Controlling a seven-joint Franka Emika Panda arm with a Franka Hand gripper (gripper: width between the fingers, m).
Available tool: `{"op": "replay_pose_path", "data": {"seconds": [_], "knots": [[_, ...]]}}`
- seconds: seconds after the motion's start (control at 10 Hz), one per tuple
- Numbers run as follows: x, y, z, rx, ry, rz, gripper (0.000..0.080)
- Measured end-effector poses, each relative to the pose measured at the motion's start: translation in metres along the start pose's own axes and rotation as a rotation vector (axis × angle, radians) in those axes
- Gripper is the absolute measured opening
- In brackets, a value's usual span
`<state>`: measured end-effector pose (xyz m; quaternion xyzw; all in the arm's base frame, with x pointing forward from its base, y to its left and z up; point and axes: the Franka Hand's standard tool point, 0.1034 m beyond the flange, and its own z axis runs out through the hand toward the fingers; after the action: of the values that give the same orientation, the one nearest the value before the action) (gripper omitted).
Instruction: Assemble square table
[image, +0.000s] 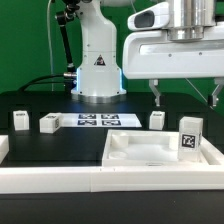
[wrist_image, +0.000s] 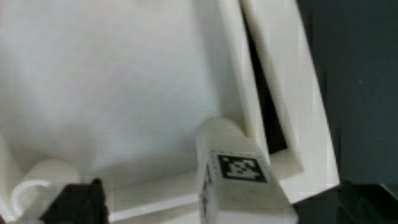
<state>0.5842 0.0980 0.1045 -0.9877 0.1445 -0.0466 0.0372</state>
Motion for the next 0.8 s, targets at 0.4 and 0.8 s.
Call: {"op": "replay_pose_path", "data": {"seconds": [0.4, 0.8], "knots": [[-0.019, 0.028, 0.000, -0.004, 0.012, -0.147, 0.0649], [-0.034, 0.033, 0.004, -0.009, -0.002, -0.150, 0.0649]]}}
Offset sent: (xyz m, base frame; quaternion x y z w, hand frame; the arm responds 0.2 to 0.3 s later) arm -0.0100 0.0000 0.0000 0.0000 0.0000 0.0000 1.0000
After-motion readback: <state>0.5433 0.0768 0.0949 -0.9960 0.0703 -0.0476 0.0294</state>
